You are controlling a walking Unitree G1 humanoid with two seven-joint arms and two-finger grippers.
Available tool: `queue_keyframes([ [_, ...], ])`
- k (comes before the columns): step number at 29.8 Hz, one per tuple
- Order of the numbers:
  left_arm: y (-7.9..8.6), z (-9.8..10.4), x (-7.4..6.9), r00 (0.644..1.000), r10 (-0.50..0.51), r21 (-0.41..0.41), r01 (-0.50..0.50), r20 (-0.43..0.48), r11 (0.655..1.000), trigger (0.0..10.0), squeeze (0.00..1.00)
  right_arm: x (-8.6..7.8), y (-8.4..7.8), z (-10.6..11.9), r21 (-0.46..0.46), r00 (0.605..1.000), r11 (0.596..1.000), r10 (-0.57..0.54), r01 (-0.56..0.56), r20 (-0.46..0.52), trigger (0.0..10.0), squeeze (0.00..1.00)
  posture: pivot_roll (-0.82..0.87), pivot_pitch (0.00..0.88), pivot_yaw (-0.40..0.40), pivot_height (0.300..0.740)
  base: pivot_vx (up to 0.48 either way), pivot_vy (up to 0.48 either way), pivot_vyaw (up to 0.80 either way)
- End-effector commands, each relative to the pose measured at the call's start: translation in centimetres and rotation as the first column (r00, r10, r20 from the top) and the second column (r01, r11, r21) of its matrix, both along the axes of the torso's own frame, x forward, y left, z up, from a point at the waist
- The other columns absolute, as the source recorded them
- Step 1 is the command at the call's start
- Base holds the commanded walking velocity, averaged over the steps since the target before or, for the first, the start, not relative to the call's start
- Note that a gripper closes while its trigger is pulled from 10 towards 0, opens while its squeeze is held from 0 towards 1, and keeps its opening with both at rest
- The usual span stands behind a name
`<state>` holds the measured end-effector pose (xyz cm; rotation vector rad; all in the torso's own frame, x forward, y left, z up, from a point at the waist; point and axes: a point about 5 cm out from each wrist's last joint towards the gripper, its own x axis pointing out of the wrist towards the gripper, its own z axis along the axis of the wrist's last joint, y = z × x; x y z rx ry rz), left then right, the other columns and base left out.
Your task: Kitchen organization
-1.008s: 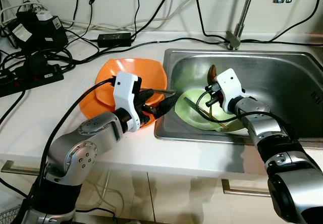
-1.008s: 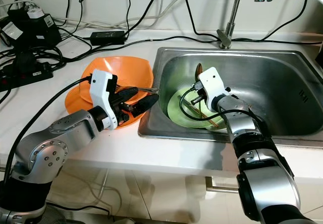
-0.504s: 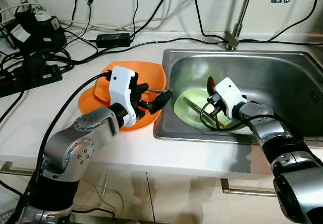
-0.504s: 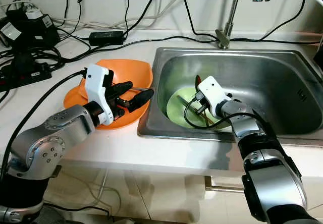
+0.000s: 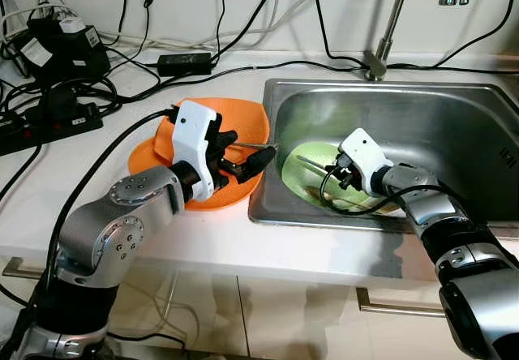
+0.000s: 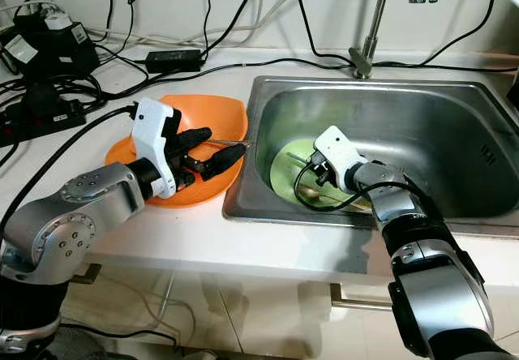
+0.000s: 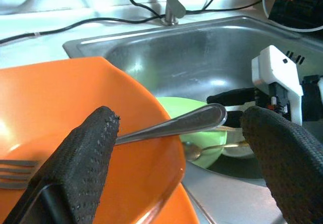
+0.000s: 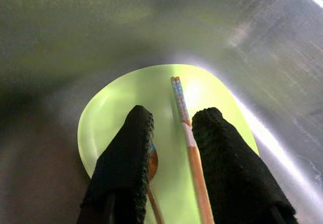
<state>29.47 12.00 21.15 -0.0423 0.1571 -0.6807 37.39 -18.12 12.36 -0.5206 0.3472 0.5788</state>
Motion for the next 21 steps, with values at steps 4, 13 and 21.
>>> queue_keyframes([
  [4, 0.3, 0.8, 0.4, 0.998, 0.007, 0.052, -0.01, 0.066, 0.999, 10.0, 0.0, 0.7, 0.9, 1.8, 0.049, 0.997, 0.999, 0.015, -0.019, 0.077, 10.0, 1.0, -0.01, 0.0, 0.051, 0.74, 0.0, 0.0, 0.0],
  [13, -0.3, 0.6, 1.1, 0.975, -0.06, 0.206, 0.016, 0.213, 0.978, 10.0, 0.0, 1.9, 2.8, 7.5, 0.432, 0.975, 0.901, -0.071, -0.027, 0.211, 10.0, 1.0, -0.01, 0.0, 0.062, 0.74, 0.0, 0.0, 0.0],
  [21, -2.7, 0.2, 1.2, 0.92, -0.263, 0.343, 0.156, 0.291, 0.926, 10.0, 0.0, 1.9, 3.6, 9.1, 0.512, 0.971, 0.857, -0.072, -0.057, 0.228, 10.0, 0.0, -0.02, 0.0, 0.071, 0.74, 0.0, 0.0, 0.0],
])
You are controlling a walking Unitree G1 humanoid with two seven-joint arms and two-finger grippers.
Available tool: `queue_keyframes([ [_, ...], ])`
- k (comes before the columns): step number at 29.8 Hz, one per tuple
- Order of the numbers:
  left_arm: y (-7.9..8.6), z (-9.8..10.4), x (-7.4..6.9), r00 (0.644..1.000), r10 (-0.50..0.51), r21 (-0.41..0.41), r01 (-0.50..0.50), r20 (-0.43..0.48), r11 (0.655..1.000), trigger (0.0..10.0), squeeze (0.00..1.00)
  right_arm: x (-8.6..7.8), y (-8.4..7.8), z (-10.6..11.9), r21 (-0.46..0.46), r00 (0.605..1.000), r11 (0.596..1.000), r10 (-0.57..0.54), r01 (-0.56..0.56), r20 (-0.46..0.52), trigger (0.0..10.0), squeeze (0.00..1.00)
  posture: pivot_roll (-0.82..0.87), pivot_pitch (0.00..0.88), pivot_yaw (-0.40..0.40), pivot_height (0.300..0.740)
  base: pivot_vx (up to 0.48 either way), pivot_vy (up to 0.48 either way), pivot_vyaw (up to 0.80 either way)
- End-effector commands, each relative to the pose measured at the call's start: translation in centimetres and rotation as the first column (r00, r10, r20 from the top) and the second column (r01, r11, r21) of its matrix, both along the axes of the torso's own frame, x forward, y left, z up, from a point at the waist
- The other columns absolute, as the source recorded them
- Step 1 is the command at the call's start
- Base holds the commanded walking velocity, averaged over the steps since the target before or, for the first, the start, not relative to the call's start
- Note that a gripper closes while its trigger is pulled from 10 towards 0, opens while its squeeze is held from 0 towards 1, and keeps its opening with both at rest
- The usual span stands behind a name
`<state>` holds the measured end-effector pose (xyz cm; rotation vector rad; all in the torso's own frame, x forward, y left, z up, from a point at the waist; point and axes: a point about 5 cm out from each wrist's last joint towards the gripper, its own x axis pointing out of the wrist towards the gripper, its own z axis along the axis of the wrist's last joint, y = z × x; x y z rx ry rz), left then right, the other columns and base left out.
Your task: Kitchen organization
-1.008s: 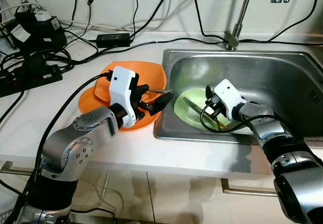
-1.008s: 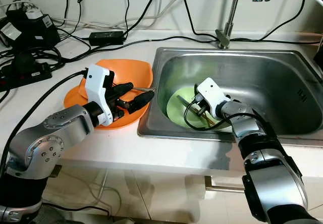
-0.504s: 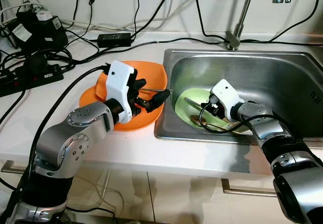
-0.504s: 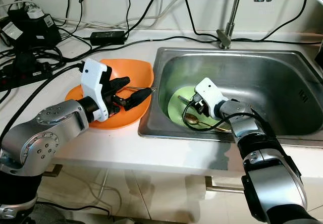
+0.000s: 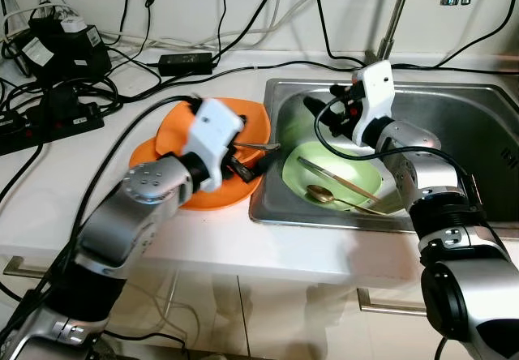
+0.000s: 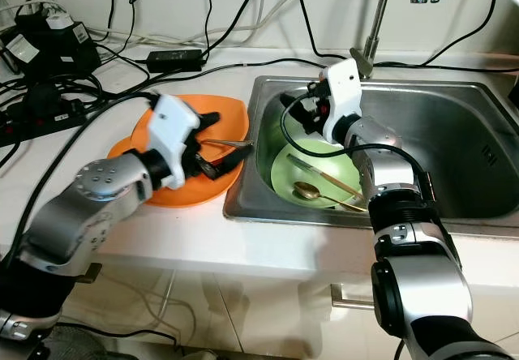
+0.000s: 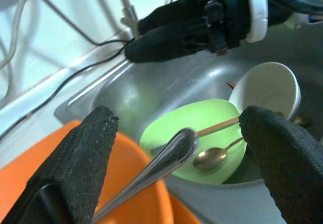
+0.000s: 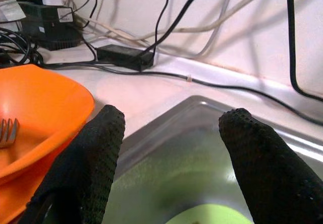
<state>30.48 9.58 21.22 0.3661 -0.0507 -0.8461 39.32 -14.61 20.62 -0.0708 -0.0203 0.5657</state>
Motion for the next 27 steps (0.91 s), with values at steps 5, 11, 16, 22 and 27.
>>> queue_keyframes([
  [5, -0.7, -0.1, 0.6, 0.998, -0.036, 0.054, 0.033, 0.044, 0.998, 10.0, 0.0, -0.2, 0.1, 1.0, 0.027, 1.0, 1.0, 0.005, -0.005, 0.017, 10.0, 0.0, -0.03, 0.0, 0.077, 0.74, 0.0, 0.0, 0.0],
  [11, -0.3, -1.1, 2.1, 0.996, -0.03, 0.124, 0.019, 0.087, 0.992, 10.0, 0.0, -1.5, -0.5, 1.6, -0.032, 0.99, 0.99, 0.134, -0.135, -0.032, 10.0, 0.0, -0.03, 0.0, 0.083, 0.74, 0.0, 0.0, 0.0],
  [16, 0.1, -1.5, 2.9, 0.996, -0.014, 0.137, 0.001, 0.094, 0.991, 10.0, 0.0, -3.8, -2.3, 2.0, -0.131, 0.95, 0.942, 0.304, -0.31, -0.069, 10.0, 0.0, -0.05, 0.0, 0.084, 0.74, 0.0, 0.0, 0.0],
  [22, 0.2, -1.6, 3.3, 0.995, -0.021, 0.118, 0.009, 0.099, 0.993, 5.5, 0.0, -5.2, -3.9, 2.6, -0.159, 0.93, 0.916, 0.359, -0.368, -0.081, 10.0, 0.0, -0.06, 0.0, 0.091, 0.74, 0.0, 0.0, 0.0],
  [27, 0.0, -1.7, 3.4, 0.994, -0.037, 0.112, 0.025, 0.102, 0.993, 0.7, 0.0, -6.0, -3.8, 2.9, -0.153, 0.912, 0.899, 0.402, -0.41, -0.085, 10.0, 0.0, -0.06, 0.0, 0.096, 0.74, 0.0, 0.0, 0.0],
])
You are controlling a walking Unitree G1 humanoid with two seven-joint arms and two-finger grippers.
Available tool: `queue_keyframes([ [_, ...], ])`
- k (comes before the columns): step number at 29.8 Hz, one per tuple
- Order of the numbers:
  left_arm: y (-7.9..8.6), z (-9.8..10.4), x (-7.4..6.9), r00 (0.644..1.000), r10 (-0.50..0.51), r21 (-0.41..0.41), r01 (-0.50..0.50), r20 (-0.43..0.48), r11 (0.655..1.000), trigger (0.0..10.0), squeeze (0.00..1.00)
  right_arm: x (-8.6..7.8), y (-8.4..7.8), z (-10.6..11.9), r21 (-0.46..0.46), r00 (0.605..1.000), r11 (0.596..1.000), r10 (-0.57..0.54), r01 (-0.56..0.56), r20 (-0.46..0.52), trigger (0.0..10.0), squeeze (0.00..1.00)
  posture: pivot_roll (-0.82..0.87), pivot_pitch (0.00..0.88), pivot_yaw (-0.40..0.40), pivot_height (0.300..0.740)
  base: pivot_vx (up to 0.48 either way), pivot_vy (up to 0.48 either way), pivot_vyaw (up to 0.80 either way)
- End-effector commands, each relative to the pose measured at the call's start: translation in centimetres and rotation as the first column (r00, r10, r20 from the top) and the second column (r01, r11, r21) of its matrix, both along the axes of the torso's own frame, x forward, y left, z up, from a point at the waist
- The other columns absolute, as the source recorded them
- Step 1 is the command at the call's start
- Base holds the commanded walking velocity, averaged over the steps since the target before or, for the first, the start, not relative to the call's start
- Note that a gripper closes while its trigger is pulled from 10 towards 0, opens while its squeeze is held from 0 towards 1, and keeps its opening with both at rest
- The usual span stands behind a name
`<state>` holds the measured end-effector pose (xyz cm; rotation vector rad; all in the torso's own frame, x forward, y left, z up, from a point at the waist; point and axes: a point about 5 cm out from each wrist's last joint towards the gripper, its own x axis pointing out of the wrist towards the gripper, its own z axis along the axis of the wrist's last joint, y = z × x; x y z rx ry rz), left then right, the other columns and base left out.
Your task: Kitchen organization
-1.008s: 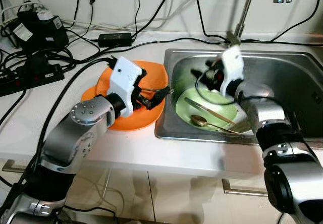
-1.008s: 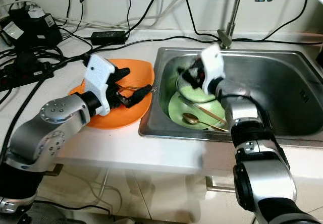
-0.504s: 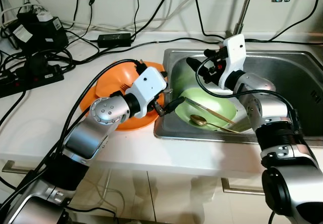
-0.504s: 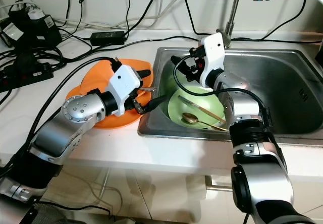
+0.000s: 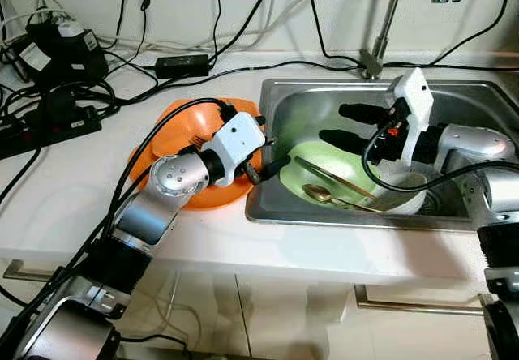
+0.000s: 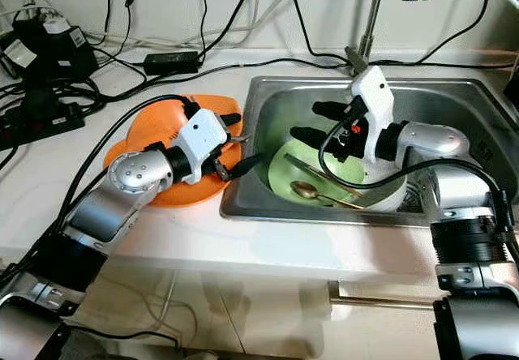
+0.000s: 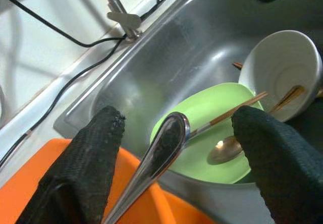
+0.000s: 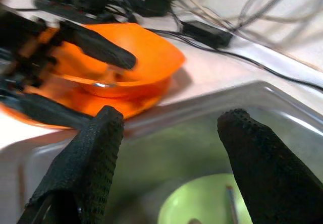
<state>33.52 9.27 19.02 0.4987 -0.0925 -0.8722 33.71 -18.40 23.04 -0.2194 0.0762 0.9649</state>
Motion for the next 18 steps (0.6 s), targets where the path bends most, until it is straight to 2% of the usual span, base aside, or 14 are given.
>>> queue_keyframes([
  [1, 0.3, 0.6, 0.4, 1.0, 0.003, 0.004, -0.003, 0.021, 1.0, 0.0, 0.0, -0.5, 0.1, 0.5, 0.002, 0.999, 0.999, 0.037, -0.037, 0.006, 10.0, 0.0, -0.06, 0.0, 0.096, 0.74, 0.0, 0.0, 0.0],
  [18, 1.0, 0.7, 0.9, 0.999, 0.022, -0.01, -0.021, 0.029, 1.0, 0.0, 0.0, -2.0, 1.2, 0.7, 0.009, 0.99, 0.99, 0.141, -0.141, 0.004, 10.0, 0.0, -0.06, 0.0, 0.087, 0.74, 0.0, 0.0, 0.0],
])
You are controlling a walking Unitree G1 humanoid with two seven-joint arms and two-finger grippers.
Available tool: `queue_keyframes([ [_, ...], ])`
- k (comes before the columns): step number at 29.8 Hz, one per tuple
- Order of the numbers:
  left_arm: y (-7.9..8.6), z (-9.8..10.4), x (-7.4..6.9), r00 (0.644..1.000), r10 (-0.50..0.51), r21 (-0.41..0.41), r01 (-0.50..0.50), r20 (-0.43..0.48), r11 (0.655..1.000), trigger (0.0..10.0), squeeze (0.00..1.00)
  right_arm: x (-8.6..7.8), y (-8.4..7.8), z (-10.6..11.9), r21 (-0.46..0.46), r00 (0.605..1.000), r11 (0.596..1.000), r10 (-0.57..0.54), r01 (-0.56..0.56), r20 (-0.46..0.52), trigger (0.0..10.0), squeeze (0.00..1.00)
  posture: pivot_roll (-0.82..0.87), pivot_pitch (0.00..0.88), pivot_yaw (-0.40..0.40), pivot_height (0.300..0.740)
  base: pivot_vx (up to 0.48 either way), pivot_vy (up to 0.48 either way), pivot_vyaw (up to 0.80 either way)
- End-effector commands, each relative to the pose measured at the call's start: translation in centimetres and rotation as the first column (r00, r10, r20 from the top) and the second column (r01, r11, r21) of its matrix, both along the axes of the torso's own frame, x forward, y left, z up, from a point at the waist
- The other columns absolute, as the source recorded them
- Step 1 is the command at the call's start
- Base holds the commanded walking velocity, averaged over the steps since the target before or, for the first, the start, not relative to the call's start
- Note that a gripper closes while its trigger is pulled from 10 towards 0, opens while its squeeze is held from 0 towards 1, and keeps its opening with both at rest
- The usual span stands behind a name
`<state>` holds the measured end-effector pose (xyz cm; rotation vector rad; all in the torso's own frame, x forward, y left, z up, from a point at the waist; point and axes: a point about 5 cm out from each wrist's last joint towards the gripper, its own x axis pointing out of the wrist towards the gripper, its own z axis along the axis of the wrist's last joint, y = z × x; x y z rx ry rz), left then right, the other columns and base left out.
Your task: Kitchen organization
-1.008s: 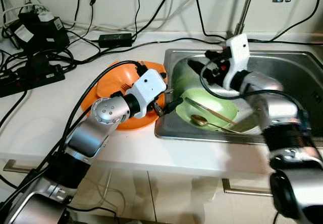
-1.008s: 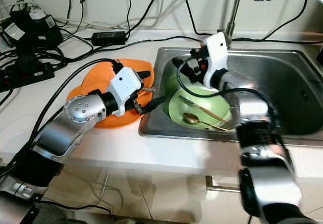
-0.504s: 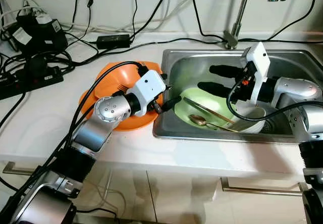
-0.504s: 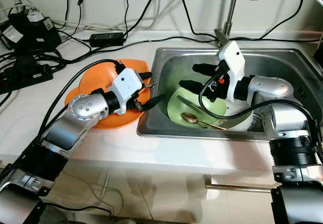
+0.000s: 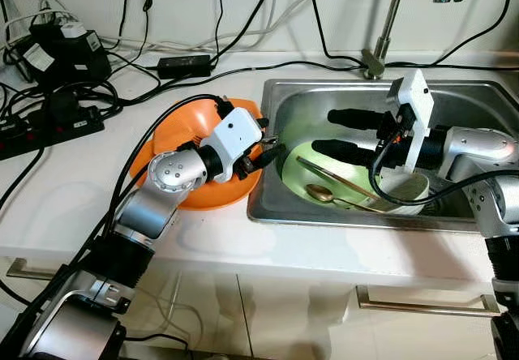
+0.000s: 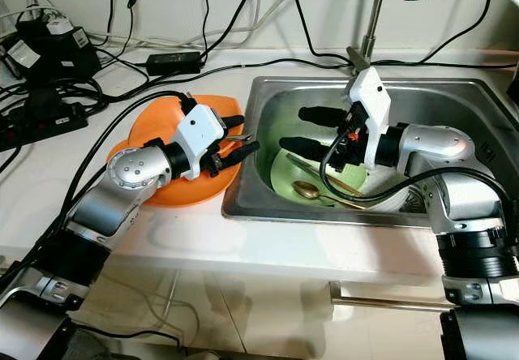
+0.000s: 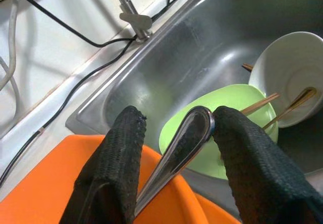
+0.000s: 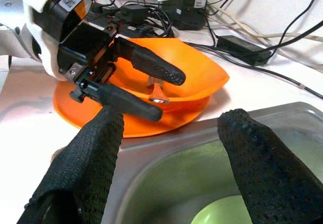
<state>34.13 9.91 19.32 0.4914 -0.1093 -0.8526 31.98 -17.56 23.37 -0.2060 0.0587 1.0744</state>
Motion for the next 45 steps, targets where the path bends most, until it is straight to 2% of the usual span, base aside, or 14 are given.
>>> queue_keyframes([
  [1, 0.4, 0.4, 0.3, 1.0, 0.007, 0.005, -0.007, 0.015, 1.0, 0.0, 0.0, -0.3, 0.4, 0.3, -0.008, 0.999, 0.999, 0.035, -0.035, 0.008, 10.0, 0.0, -0.06, 0.0, 0.087, 0.74, 0.0, 0.0, 0.0],
  [20, 0.4, 0.7, 0.3, 0.999, 0.006, 0.004, -0.006, 0.038, 1.0, 0.0, 0.0, -0.5, 0.9, 0.5, 0.005, 0.998, 0.998, 0.059, -0.059, 0.007, 10.0, 0.0, -0.06, 0.0, 0.082, 0.74, 0.0, 0.0, 0.0],
  [31, 0.6, 2.3, 0.4, 0.994, 0.004, 0.027, -0.006, 0.106, 1.0, 0.0, 0.0, -0.4, 1.1, 0.4, 0.012, 0.998, 0.998, 0.057, -0.057, 0.009, 10.0, 0.0, -0.06, 0.0, 0.082, 0.74, 0.0, 0.0, 0.0],
  [37, 1.8, 2.9, 0.6, 0.987, 0.044, 0.027, -0.049, 0.154, 0.998, 0.0, 0.0, -0.4, 1.3, 0.5, 0.024, 0.998, 0.997, 0.066, -0.067, 0.01, 10.0, 0.0, -0.05, 0.0, 0.082, 0.74, 0.0, 0.0, 0.0],
  [45, 3.6, 5.3, 0.7, 0.957, 0.12, -0.031, -0.116, 0.262, 0.993, 0.0, 0.0, -0.3, 1.6, 0.4, 0.039, 0.998, 0.997, 0.069, -0.069, 0.009, 10.0, 0.0, -0.04, 0.0, 0.085, 0.74, 0.0, 0.0, 0.0],
])
